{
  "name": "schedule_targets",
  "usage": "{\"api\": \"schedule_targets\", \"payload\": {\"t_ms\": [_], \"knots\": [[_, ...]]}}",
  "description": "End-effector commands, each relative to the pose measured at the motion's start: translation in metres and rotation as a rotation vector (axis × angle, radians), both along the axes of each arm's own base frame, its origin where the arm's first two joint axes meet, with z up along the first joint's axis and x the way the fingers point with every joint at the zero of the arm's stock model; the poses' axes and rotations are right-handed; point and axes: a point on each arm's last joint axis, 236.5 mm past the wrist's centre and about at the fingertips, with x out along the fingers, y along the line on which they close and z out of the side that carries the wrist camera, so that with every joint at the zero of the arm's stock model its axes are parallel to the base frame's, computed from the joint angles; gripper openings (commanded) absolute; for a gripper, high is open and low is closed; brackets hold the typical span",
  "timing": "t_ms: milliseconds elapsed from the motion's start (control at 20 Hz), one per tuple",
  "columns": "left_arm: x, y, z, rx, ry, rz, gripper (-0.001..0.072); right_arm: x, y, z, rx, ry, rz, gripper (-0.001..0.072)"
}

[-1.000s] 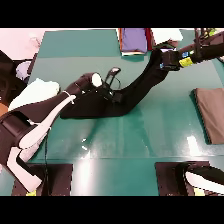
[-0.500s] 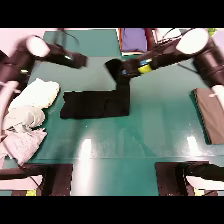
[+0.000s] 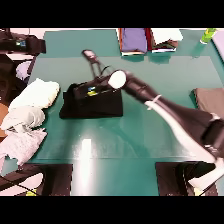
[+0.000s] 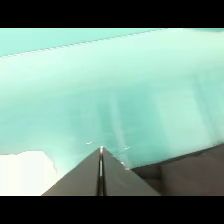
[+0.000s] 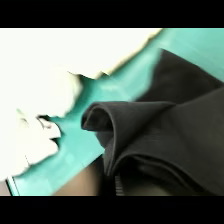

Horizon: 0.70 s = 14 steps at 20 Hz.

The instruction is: Fold the shirts.

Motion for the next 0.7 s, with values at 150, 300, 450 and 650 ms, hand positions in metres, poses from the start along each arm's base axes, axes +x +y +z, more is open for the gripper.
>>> {"api": "schedule_targets", "payload": {"t_ms": [150, 300, 450, 650], "knots": [[-0.015, 0.007, -0.009, 0.022, 0.067, 0.004, 0.0031, -0.014, 0.059, 0.000, 0.033, -0.064, 0.116, 0.0489], [-0.021, 0.007, -0.015, 0.027, 0.101, -0.001, 0.0031, 0.011, -0.003, -0.017, -0.117, -0.020, 0.082, 0.0446], [-0.025, 0.007, -0.019, 0.030, 0.124, -0.004, 0.0031, 0.038, -0.118, -0.058, -0.385, 0.064, -0.071, 0.0446], [-0.026, 0.000, -0.018, 0.011, 0.126, -0.025, 0.0031, 0.030, -0.252, -0.090, -0.555, 0.316, -0.265, 0.0635]]}}
